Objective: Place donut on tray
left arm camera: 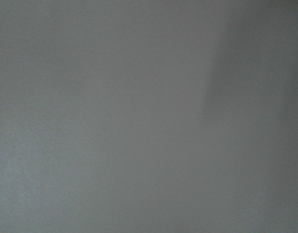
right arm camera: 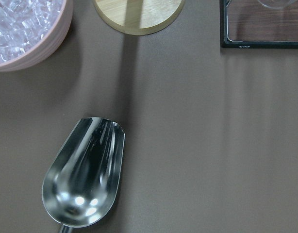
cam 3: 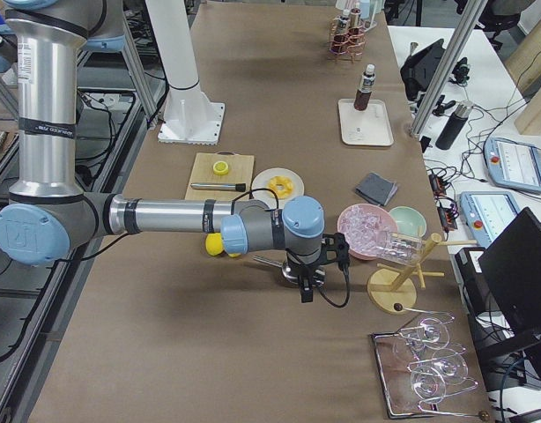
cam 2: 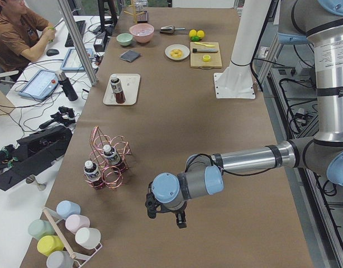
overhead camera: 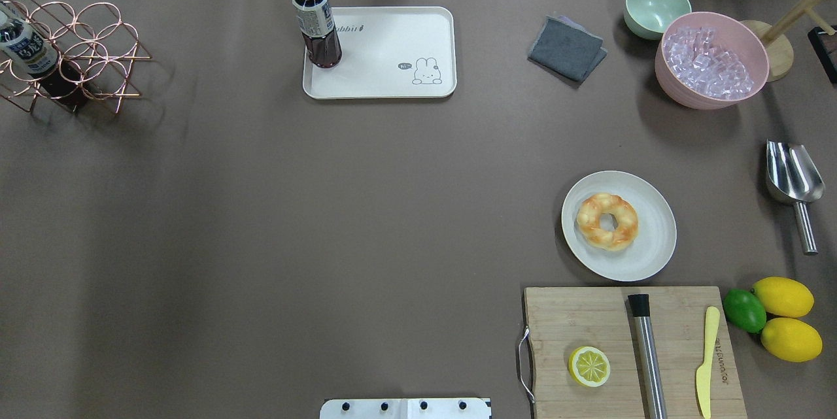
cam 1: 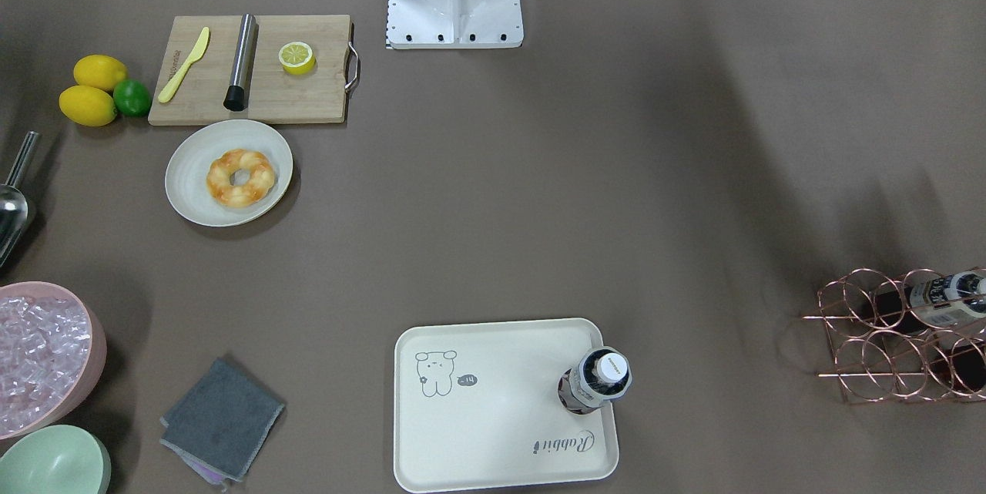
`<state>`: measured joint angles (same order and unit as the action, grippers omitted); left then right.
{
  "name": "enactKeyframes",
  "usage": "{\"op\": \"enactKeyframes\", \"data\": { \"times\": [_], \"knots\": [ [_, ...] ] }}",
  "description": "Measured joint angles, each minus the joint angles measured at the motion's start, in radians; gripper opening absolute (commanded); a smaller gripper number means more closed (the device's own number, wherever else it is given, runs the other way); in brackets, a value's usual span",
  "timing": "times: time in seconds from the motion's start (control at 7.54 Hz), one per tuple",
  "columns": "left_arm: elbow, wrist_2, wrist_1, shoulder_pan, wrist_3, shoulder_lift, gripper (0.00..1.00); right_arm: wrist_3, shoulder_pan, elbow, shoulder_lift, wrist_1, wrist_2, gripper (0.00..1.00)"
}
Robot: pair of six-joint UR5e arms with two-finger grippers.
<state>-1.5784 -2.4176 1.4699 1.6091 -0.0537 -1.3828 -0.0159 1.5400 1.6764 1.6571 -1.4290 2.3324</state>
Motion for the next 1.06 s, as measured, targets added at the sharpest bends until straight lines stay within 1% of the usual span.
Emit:
{"op": "enactKeyframes", "data": {
  "times": [1.06],
  "knots": [
    [-0.008, 0.001, 0.001, 0.002, -0.001, 0.008, 0.98, -0.001, -0.004, 0.003, 0.008, 0.001, -0.002, 1.0]
  ]
}}
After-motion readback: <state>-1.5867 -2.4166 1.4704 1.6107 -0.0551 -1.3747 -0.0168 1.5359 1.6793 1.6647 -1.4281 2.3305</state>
